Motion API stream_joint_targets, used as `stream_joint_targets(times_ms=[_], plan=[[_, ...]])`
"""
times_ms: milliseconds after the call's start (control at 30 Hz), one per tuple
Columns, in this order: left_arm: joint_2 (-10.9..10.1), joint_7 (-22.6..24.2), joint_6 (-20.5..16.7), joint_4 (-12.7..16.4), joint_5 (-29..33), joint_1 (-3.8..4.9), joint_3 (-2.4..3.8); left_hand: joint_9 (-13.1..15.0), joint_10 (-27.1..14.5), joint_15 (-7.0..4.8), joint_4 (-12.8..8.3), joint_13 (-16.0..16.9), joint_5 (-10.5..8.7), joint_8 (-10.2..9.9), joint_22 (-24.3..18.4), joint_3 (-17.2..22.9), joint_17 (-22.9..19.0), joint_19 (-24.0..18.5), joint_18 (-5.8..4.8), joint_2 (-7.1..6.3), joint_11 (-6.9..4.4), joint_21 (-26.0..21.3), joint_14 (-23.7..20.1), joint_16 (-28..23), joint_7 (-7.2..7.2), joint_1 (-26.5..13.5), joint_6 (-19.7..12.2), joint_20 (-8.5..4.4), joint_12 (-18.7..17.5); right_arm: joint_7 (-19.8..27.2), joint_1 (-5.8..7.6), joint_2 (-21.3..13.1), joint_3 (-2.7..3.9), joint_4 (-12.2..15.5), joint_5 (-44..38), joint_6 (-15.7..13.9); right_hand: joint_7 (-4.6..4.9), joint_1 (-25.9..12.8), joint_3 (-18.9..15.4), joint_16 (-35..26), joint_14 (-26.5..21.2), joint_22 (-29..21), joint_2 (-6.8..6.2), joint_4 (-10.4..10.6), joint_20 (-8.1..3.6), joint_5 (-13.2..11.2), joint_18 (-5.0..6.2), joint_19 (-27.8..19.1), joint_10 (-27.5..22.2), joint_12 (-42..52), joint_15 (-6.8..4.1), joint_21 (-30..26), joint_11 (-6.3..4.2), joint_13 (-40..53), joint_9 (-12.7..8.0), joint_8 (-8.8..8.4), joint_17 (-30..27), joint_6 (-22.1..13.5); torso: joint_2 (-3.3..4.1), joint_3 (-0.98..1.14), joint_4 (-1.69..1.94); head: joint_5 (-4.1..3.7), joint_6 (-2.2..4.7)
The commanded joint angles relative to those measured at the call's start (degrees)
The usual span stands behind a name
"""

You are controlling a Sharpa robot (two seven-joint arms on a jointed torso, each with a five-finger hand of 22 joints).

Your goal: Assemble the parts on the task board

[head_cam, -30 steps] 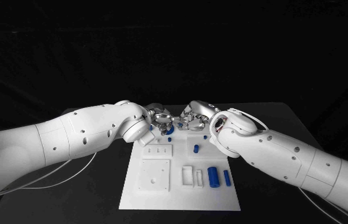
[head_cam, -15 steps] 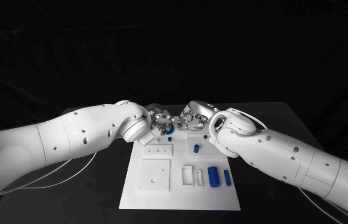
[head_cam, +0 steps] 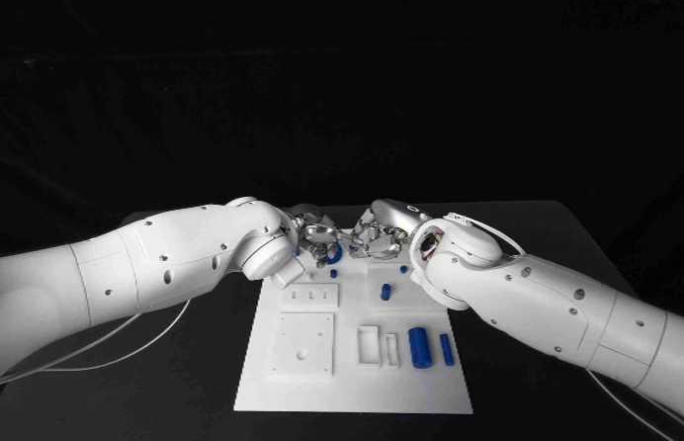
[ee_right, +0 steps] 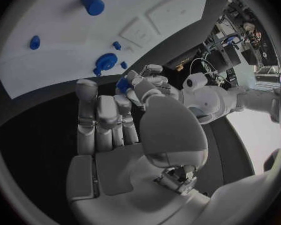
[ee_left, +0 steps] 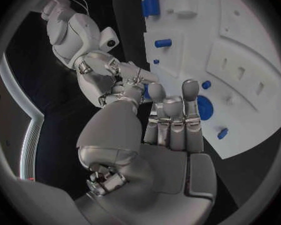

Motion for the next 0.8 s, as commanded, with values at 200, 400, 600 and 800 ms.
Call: stream_joint_targets(times_ms=[200,400,600,800], plan=[[-0.20,1.68,0.87,0.20,1.71,0.00,0.03,5.32,0.89,-0.55,-3.87,0.08,5.77,3.30,1.20,3.38,1.72,1.14,-1.00,1.43,-0.77,-0.71,1.17,1.19,-0.98,-1.10,-0.11,-0.37,-0.07,0.17,-0.01,-0.03,-0.19,-0.34,-0.56,1.71,-0.03,0.23,0.05,0.10,0.33,4.12,0.09,0.38,0.12,-0.94,0.07,0.45,0.27,-0.39,-0.14,-0.56,-0.18,0.03,0.09,0.20,0.04,0.27,0.04,0.00,0.05,0.00,-0.11],[-0.30,1.96,1.65,0.28,1.83,0.00,0.03,9.39,1.17,-0.58,-6.40,0.45,7.25,3.97,2.54,6.93,2.40,1.47,-0.95,1.93,-0.73,-1.47,1.38,1.07,-0.90,-2.91,-0.16,-0.39,-0.45,0.36,-0.02,-0.19,-0.22,-0.35,-0.45,1.51,0.00,0.20,0.01,0.01,0.31,4.08,0.09,0.49,0.12,-1.04,0.08,0.43,0.21,-0.51,-0.13,-0.74,-0.17,-0.05,0.07,0.18,-0.01,0.18,0.01,0.01,0.09,0.05,-0.20],[-0.37,1.90,1.97,0.23,1.88,0.00,0.02,11.30,1.64,-0.79,-6.30,0.54,6.74,4.14,3.37,6.80,2.96,1.90,-1.11,1.77,-0.99,-2.19,1.65,1.18,-1.45,-3.46,1.07,-0.57,-0.72,0.53,-0.02,-0.33,-0.23,-0.37,-0.30,1.24,0.10,0.08,-0.08,-0.14,0.29,4.01,-0.05,0.77,0.17,-1.22,0.09,0.38,-0.02,-0.82,-0.07,-1.20,-0.09,-0.27,-0.03,0.17,-0.09,-0.29,0.03,0.02,0.06,0.09,-0.20],[-0.43,1.72,1.74,0.08,1.97,0.00,0.02,14.67,2.50,-1.08,-5.95,0.60,7.24,5.51,3.92,6.68,3.99,2.36,-1.32,1.62,-1.23,-2.62,2.34,1.68,-2.07,-4.02,2.32,-0.86,-0.77,0.89,-0.02,-0.81,-0.23,-0.18,0.22,-0.08,0.62,-0.64,-0.38,-2.41,-0.38,3.31,-0.77,1.70,0.41,-0.64,0.25,-0.39,-1.87,-4.45,0.19,-4.61,0.18,-3.06,-0.28,0.18,-1.59,-2.39,0.03,0.02,0.09,0.08,-0.25]])
